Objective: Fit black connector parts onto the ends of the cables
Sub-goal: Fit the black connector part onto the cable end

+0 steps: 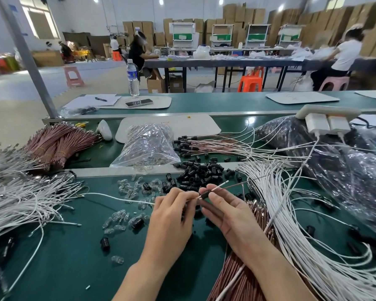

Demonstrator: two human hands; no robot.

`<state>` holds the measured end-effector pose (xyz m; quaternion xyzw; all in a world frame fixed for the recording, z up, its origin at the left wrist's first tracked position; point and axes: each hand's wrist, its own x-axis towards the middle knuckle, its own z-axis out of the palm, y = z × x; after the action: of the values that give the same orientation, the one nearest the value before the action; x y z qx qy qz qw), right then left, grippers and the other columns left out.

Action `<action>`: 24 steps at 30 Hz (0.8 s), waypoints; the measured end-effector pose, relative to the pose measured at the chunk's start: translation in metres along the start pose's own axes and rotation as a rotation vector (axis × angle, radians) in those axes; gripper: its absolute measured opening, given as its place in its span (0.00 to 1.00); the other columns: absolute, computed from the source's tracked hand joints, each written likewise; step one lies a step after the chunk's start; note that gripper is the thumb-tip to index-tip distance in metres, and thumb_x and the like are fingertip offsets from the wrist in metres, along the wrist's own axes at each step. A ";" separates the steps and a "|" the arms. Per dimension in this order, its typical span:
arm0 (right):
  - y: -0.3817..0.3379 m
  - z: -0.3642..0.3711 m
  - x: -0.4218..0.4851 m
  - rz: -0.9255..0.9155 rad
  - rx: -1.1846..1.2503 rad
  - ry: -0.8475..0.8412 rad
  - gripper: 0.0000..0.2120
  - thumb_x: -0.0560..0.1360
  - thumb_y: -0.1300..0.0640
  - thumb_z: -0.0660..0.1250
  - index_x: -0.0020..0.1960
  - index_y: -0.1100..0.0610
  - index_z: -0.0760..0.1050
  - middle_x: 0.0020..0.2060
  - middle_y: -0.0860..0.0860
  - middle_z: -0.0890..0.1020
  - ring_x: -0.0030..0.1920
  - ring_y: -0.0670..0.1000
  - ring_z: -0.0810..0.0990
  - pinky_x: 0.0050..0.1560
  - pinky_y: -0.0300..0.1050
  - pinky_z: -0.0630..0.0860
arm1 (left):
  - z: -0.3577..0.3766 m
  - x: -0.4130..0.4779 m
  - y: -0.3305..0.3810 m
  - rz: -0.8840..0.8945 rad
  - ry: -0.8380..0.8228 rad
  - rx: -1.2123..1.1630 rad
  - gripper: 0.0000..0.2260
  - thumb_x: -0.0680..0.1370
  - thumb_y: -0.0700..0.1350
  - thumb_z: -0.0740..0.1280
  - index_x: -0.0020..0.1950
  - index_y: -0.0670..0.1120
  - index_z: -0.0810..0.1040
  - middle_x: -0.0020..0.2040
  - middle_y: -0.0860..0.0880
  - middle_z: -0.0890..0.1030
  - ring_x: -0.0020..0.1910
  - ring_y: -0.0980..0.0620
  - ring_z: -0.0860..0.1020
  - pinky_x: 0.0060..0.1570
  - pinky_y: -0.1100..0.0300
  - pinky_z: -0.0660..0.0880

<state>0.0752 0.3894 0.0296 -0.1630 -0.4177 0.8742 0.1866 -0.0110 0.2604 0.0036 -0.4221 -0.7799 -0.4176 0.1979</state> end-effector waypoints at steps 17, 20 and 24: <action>0.002 0.003 -0.004 -0.065 -0.137 0.070 0.10 0.70 0.54 0.74 0.49 0.56 0.86 0.51 0.61 0.86 0.52 0.58 0.87 0.45 0.40 0.82 | -0.002 0.001 -0.004 -0.120 -0.074 -0.148 0.12 0.82 0.54 0.62 0.63 0.58 0.78 0.55 0.66 0.75 0.56 0.59 0.74 0.56 0.67 0.69; 0.002 0.003 -0.004 -0.062 -0.152 0.072 0.11 0.70 0.53 0.75 0.50 0.57 0.86 0.50 0.61 0.86 0.52 0.57 0.87 0.45 0.40 0.82 | -0.004 0.002 -0.002 -0.130 -0.083 -0.172 0.13 0.81 0.55 0.61 0.63 0.57 0.79 0.55 0.66 0.76 0.57 0.58 0.75 0.56 0.66 0.70; 0.002 0.003 -0.003 -0.086 -0.178 0.072 0.11 0.69 0.51 0.75 0.49 0.53 0.87 0.47 0.56 0.87 0.48 0.54 0.87 0.45 0.39 0.81 | -0.006 0.001 0.000 -0.119 -0.107 -0.169 0.13 0.82 0.55 0.61 0.64 0.57 0.78 0.54 0.65 0.76 0.56 0.59 0.74 0.55 0.65 0.70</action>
<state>0.0765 0.3846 0.0300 -0.1924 -0.4932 0.8183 0.2237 -0.0117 0.2562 0.0075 -0.4121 -0.7750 -0.4696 0.0945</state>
